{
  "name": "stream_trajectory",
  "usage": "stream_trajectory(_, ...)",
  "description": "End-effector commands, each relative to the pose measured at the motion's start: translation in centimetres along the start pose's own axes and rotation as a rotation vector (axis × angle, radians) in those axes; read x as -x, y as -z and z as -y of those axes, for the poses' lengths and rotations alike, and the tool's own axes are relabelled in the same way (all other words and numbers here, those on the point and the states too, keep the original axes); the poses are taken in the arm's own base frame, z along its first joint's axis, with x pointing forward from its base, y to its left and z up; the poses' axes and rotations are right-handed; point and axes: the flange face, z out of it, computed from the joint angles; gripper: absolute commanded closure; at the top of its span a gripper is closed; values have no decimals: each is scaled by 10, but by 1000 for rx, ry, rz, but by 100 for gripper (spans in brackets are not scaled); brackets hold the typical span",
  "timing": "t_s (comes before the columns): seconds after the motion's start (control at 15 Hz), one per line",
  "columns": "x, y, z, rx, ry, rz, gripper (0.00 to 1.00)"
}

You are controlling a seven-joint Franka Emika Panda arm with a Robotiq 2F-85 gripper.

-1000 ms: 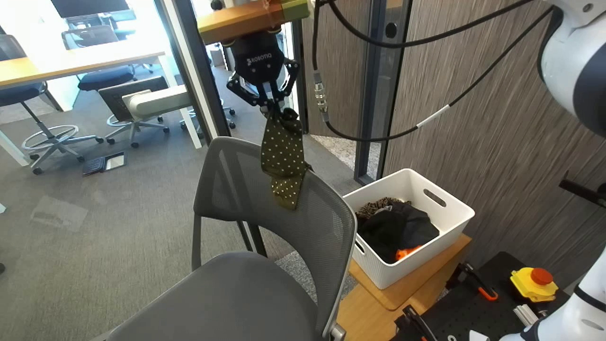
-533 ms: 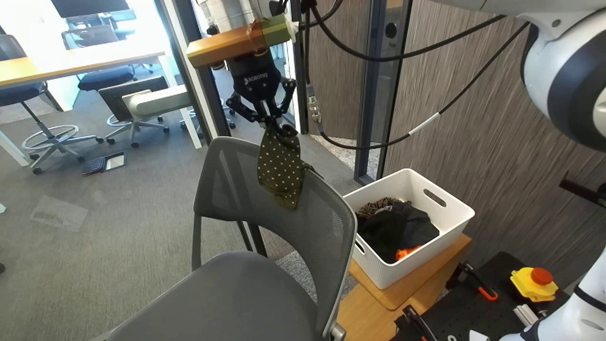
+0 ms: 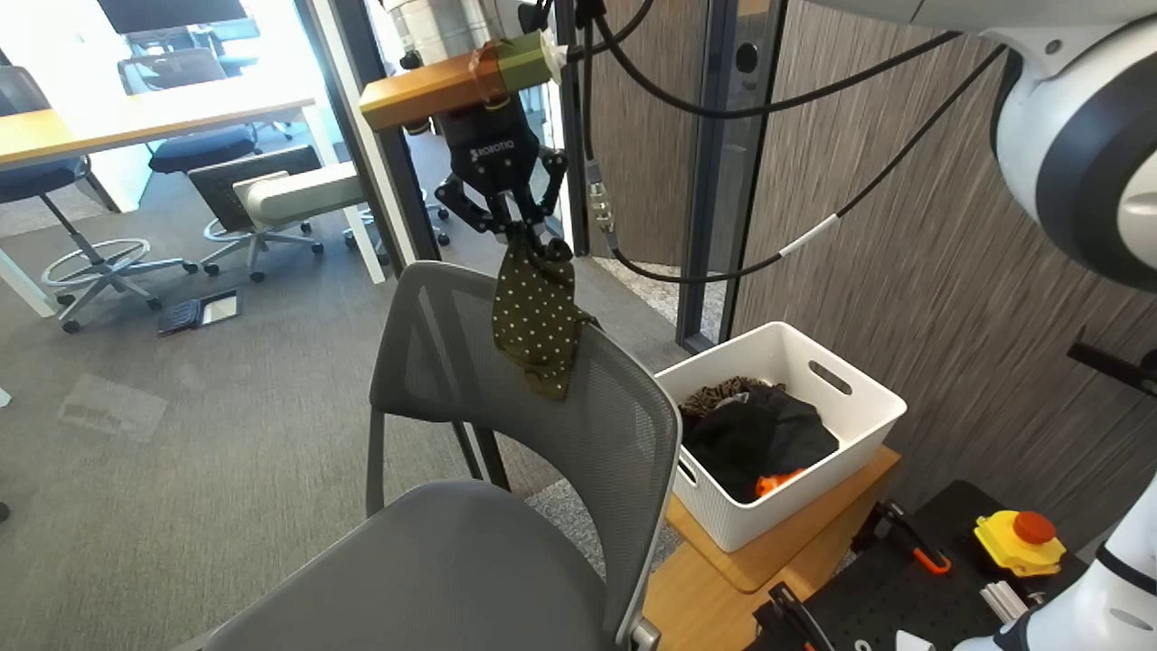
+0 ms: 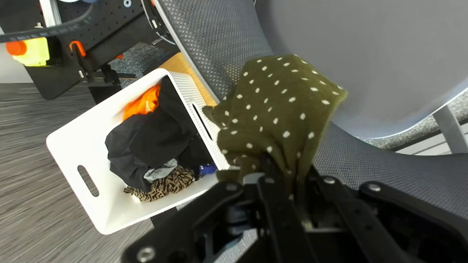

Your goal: Put the sparkly sock on the head rest

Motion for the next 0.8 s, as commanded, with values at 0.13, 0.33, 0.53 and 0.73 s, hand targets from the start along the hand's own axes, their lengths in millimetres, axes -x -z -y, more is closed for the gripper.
stream_trajectory(0.13, 0, 13, -5, -9, -3, -19, 35)
stream_trajectory(0.33, -2, 13, -6, -9, -7, -19, 13)
stream_trajectory(0.53, -6, 14, -10, -10, -13, -21, 0)
stream_trajectory(0.73, -15, 20, -22, -19, -30, -29, 0)
